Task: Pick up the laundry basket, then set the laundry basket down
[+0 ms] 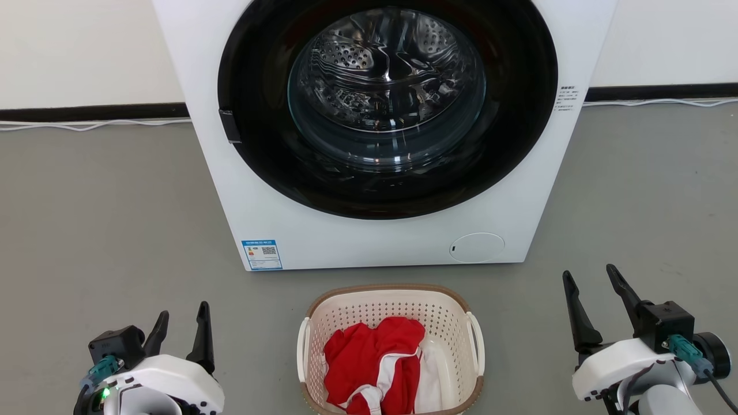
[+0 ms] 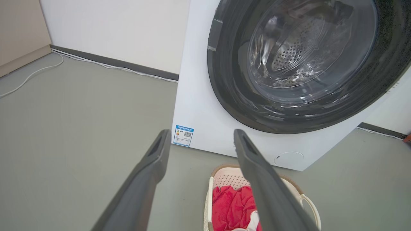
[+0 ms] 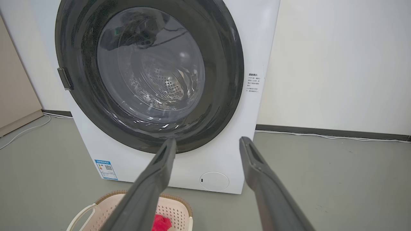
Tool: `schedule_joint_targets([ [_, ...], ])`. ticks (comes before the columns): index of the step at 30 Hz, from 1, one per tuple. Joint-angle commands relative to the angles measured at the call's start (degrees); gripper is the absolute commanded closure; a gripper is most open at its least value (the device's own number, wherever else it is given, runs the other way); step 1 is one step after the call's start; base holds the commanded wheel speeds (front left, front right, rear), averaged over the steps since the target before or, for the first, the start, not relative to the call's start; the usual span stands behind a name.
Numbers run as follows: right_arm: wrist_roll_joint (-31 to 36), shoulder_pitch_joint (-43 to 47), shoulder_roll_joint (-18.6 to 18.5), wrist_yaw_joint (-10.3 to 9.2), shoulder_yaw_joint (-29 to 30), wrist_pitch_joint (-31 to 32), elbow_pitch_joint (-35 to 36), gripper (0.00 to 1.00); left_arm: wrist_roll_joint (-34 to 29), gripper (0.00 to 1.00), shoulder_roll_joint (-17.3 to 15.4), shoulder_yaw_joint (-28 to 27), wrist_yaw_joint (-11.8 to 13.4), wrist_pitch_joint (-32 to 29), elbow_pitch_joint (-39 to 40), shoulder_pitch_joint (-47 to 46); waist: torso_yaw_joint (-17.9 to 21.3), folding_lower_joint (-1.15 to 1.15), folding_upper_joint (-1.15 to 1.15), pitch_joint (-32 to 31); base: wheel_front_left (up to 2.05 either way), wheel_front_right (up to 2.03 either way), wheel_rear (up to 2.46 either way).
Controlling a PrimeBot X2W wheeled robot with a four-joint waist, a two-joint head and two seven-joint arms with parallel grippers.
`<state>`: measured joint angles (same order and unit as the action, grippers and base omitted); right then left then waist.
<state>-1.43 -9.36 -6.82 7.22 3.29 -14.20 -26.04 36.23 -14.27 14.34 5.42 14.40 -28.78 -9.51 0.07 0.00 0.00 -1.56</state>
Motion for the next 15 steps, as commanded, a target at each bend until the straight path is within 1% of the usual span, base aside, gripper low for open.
schedule_joint_targets([
  [1, 0.2, -0.4, -0.3, 0.26, -1.1, -0.5, 1.4, 0.0, -0.5, 0.0, -1.4, -2.0, -0.8, 0.6, 1.4, -1.2, 0.1, 0.0, 0.0, 0.0, 0.0, 0.0, 0.0],
  [7, 0.3, -0.5, -0.1, 0.26, -1.2, -0.5, 1.3, 0.0, -1.1, 0.0, -1.7, -2.1, -2.5, 0.6, 1.4, -1.2, 0.3, 0.0, 0.0, -0.1, 0.0, 0.0, 0.0],
  [15, 0.3, -0.5, -0.1, 0.26, -1.3, -0.5, 1.1, 0.0, -1.7, 0.0, -1.7, -2.6, -3.3, 0.6, 1.0, -1.3, 0.3, 0.0, 0.0, 0.2, 0.0, 0.0, 0.0],
])
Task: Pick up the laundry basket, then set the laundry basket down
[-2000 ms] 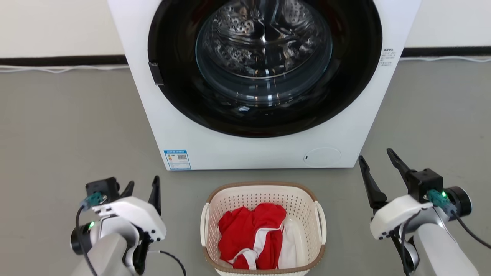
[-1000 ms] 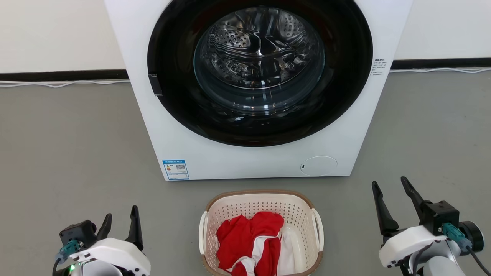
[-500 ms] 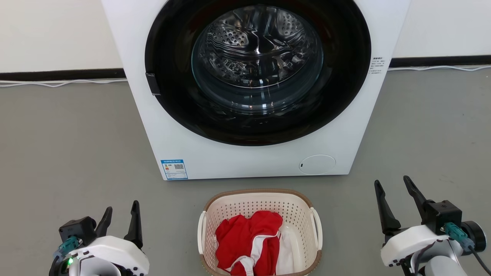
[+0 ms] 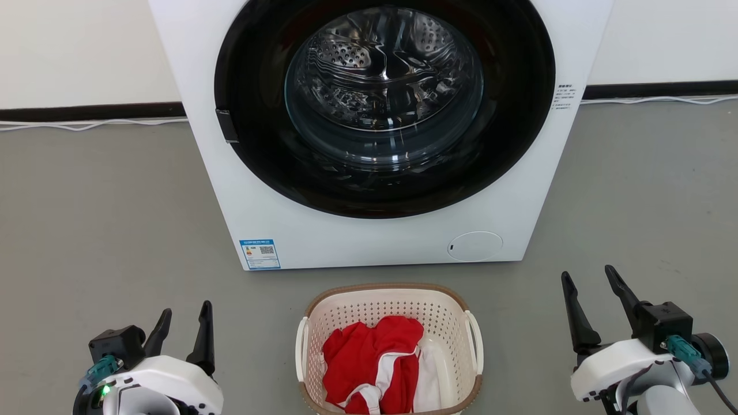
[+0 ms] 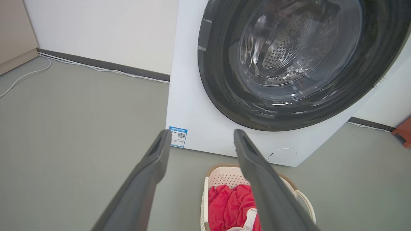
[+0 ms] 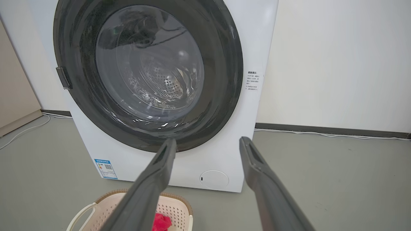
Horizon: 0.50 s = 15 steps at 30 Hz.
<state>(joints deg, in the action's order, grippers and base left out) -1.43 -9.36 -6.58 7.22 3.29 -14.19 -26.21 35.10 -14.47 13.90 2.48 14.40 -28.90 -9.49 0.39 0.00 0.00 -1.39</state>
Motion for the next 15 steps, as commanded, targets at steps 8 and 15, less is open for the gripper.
schedule_joint_targets([
  [8, -0.1, 1.2, 0.7, 0.0, 0.0, 0.1, -2.1, 1.0, -0.6, 1.0, 0.9, 1.1, -1.6, -0.2, -2.1, 1.6, -0.1, 0.0, 0.0, 0.1, 0.0, 0.0, 0.0],
  [15, -4.6, 1.5, 1.0, 0.0, 0.6, 1.6, -2.2, 1.0, 2.3, 1.0, 1.7, 0.0, -2.1, -1.4, -1.6, 2.1, -0.1, -0.13, 0.0, 0.0, 0.0, 0.0, 0.0],
])
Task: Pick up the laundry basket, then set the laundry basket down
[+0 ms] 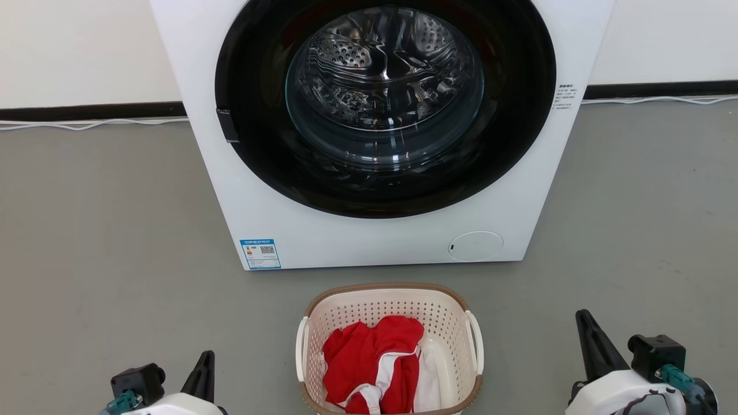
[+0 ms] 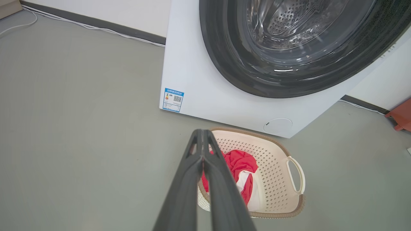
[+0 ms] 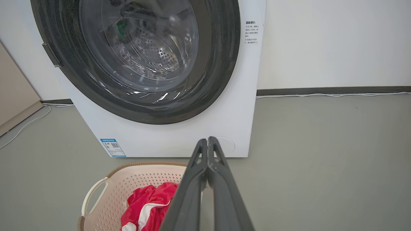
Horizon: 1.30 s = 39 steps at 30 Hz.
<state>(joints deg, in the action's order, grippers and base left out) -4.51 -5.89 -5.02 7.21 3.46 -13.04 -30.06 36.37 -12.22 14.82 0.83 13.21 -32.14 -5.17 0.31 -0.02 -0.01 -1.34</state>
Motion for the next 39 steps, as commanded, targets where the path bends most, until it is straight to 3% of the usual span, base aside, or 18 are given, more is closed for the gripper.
schedule_joint_targets([
  [1, -2.3, -1.9, -0.6, 0.02, 0.4, 0.6, 1.9, 1.0, 1.5, 1.0, -0.4, -1.1, -0.5, -0.4, 1.8, -2.1, 0.0, -0.11, 0.01, 0.0, 0.0, 0.0, 0.0],
  [5, -5.3, -1.8, -0.5, 0.03, 0.3, 1.1, 2.4, 1.0, 3.4, 1.0, -0.1, -1.8, -0.8, -1.0, 2.3, -2.1, 0.0, 0.01, 0.01, 0.1, 0.0, 0.0, 0.0],
  [39, -30.0, -1.2, 0.3, 0.1, 1.0, 6.4, 6.7, 1.0, 19.1, 1.0, 2.7, -7.6, -3.0, -6.6, 7.0, -1.8, -0.1, 0.01, 0.01, 0.6, 0.0, 0.0, 0.0],
])
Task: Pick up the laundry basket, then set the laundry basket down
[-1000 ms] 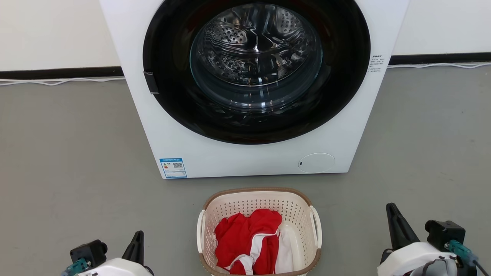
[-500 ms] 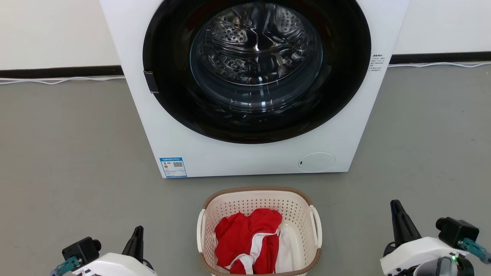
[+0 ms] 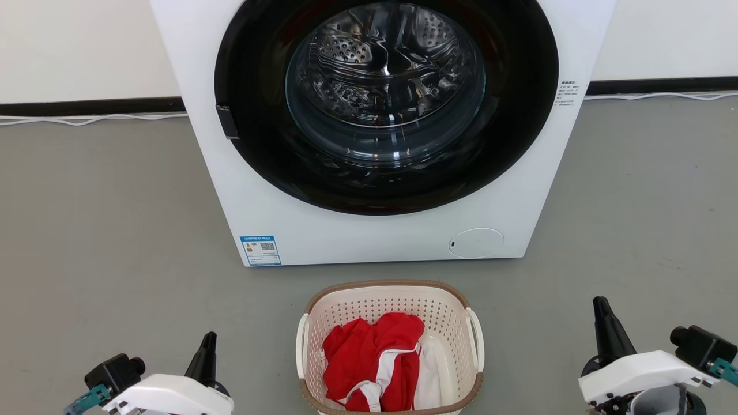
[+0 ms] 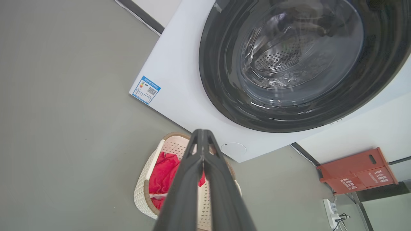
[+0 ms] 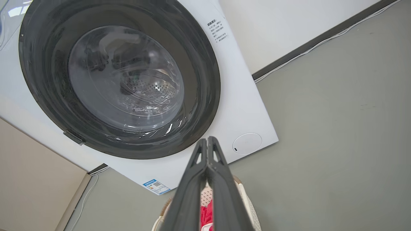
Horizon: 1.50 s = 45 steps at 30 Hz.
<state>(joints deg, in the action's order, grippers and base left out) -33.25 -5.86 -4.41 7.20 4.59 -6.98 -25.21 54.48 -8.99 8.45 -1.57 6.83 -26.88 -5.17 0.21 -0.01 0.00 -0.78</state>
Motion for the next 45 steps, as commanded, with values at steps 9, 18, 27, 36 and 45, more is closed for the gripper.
schedule_joint_targets([
  [9, -7.7, -1.1, -0.1, 0.13, 0.1, 1.9, 2.9, 1.0, 5.1, 1.0, 0.2, -2.8, -1.2, -1.7, 3.0, -1.7, 0.0, 0.01, 0.0, 0.1, 0.0, 0.0, 0.0],
  [18, -14.3, -1.0, 0.1, 0.15, 0.3, 3.4, 3.9, 1.0, 9.3, 1.0, 1.0, -4.4, -1.8, -3.2, 4.3, -1.6, 0.0, 0.01, 0.0, 0.2, 0.0, 0.0, 0.0],
  [27, -20.8, -0.9, 0.3, 0.17, 0.6, 4.8, 5.0, 1.0, 13.4, 1.0, 1.7, -5.9, -2.4, -4.7, 5.5, -1.5, -0.1, 0.01, 0.0, 0.3, 0.0, 0.0, 0.0],
  [36, -26.6, -0.8, 0.5, 0.19, 0.8, 6.2, 5.9, 1.0, 17.1, 1.0, 2.4, -7.3, -3.0, -6.0, 6.6, -1.5, -0.1, 0.01, 0.0, 0.4, 0.0, 0.0, 0.0],
  [45, -33.1, -0.7, 0.7, 0.21, 1.0, 7.6, 7.0, 1.0, 21.3, 1.0, 3.2, -8.9, -3.6, -7.5, 7.9, -1.4, -0.1, 0.01, 0.0, 0.5, 0.0, 0.0, 0.0],
])
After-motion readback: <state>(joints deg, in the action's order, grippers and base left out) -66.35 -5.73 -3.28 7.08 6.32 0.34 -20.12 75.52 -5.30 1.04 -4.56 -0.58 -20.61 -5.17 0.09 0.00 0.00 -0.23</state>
